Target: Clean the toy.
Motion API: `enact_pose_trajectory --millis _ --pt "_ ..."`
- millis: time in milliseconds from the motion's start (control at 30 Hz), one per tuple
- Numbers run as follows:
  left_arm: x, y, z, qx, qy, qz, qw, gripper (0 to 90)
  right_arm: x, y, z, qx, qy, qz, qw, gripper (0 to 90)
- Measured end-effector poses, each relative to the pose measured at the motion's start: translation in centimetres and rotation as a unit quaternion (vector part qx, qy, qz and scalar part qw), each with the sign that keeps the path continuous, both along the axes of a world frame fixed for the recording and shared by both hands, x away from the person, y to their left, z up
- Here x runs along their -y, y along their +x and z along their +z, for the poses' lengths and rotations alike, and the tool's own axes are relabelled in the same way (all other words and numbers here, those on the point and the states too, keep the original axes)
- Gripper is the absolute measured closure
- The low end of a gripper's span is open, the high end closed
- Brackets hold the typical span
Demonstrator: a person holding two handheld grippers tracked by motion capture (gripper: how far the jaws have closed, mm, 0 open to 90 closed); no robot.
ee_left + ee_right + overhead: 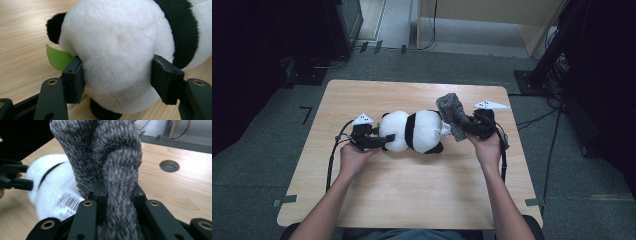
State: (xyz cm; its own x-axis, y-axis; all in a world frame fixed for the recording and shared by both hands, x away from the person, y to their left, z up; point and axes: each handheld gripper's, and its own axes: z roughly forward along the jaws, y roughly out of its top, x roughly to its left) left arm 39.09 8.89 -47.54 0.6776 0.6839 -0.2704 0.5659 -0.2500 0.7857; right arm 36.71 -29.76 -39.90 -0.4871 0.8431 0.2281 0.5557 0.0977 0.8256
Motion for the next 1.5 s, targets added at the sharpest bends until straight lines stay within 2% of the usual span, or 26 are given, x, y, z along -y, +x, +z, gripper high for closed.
enact_pose_trajectory --millis 233,333,400,567,767,867,967,1300,1500 --pt "0.0 0.0 0.0 0.0 -0.002 0.001 1.0 34.1 -2.2 0.3 0.0 -0.012 0.015 0.043 0.9989 73.8" --pt "0.0 0.0 -0.1 0.002 0.001 0.001 1.0 31.9 -3.4 0.4 -0.5 -0.017 -0.008 0.052 0.9984 73.8" --pt "0.0 0.0 -0.1 0.002 0.0 0.0 1.0 30.6 -3.7 0.4 -0.8 -0.013 -0.018 0.051 0.9984 73.8" --pt "0.0 0.1 -0.2 0.004 -0.007 0.0 1.0 28.7 -3.0 0.7 -1.3 -0.02 -0.014 0.044 0.9987 73.2" --pt "-0.1 0.2 -0.3 0.003 -0.011 0.0 0.9999 27.3 -2.1 1.5 -3.0 -0.042 -0.02 0.026 0.9986 73.7" --pt "-0.1 0.2 -0.4 0.005 -0.01 0.0 0.9999 26.5 -1.8 2.1 -4.1 -0.061 -0.025 0.016 0.9977 73.5" --pt "-0.1 0.2 -0.4 0.005 -0.011 0.001 0.9999 25.5 -1.8 2.5 -5.1 -0.075 -0.021 0.012 0.9969 73.6" --pt "-0.2 0.3 -0.5 0.006 -0.012 0.001 0.9999 23.9 -2.3 3.4 -7.7 -0.112 -0.027 0.009 0.9932 73.4" --pt "-0.2 0.2 -0.5 0.006 -0.013 0.0 0.9999 23.6 -2.4 3.6 -8.3 -0.125 -0.039 0.01 0.9914 73.0"
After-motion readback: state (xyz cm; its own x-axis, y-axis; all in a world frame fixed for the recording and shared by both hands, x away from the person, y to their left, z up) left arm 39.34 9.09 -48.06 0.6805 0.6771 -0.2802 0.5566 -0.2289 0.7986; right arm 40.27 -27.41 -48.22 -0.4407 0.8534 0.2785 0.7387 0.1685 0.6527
